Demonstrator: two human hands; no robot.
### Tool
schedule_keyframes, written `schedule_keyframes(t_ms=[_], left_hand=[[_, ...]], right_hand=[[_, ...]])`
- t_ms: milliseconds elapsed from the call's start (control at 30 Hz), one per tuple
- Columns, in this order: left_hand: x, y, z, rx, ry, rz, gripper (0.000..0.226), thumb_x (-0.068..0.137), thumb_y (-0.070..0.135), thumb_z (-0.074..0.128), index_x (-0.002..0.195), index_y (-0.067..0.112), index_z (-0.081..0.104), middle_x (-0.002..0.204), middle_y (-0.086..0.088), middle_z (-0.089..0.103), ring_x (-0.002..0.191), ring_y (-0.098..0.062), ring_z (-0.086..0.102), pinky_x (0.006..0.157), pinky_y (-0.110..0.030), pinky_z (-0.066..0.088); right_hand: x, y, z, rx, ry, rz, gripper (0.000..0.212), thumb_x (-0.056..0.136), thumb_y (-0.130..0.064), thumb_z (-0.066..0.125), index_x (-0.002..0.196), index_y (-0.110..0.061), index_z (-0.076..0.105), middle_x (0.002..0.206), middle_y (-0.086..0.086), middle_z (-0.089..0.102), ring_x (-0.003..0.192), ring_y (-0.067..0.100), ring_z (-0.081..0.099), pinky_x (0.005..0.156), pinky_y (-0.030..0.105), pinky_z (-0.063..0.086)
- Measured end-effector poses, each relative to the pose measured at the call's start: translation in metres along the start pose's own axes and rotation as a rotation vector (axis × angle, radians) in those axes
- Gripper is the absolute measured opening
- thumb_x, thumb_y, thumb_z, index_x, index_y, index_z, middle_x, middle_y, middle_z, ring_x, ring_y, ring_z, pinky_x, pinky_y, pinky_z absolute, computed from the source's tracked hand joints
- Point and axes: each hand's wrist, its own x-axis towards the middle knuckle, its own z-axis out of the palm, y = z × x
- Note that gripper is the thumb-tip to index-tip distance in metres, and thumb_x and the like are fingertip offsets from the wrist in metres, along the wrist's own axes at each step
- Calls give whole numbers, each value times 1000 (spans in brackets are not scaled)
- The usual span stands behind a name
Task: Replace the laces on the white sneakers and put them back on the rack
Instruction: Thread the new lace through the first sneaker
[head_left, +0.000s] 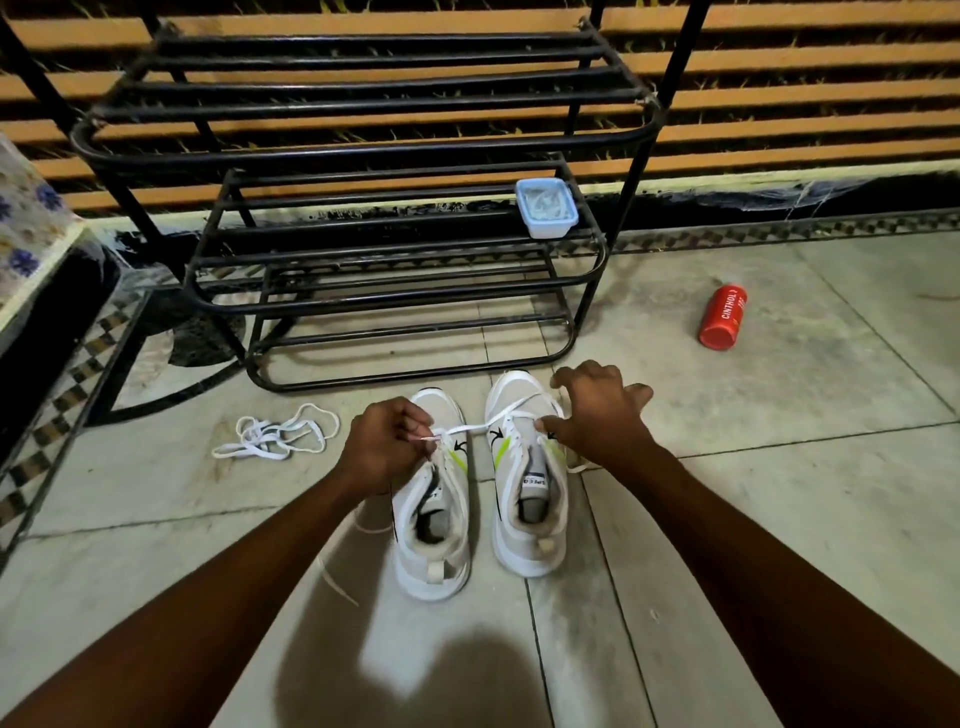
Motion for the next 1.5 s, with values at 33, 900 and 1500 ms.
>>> schedule_keyframes(t_ms=[33,900,1500], left_hand=[[1,6,-5,15,-41,6,28,76,-17,71,91,6,73,76,-12,76,71,-25,75,80,-44,61],[-93,-71,-135,96,284,-228,22,90,11,77,70,19,77,66,0,71,58,-18,56,61,-28,42],[-69,89,-53,-186,321,283,19,81,-2,83,92,12,77,82,-1,78,84,-17,77,85,-37,62]], right_hand=[[-1,-7,2,19,22,-48,48,84,-50,70,127,-31,56,128,-3,53,128,22,42,97,46,27],[-5,-101,-30,1388,125,184,12,96,0,59,95,-8,69,80,11,70,72,17,70,58,26,47],[-7,-109,-12,982,-181,-445,21,91,-11,74,110,-18,70,95,11,73,95,21,70,82,45,58]])
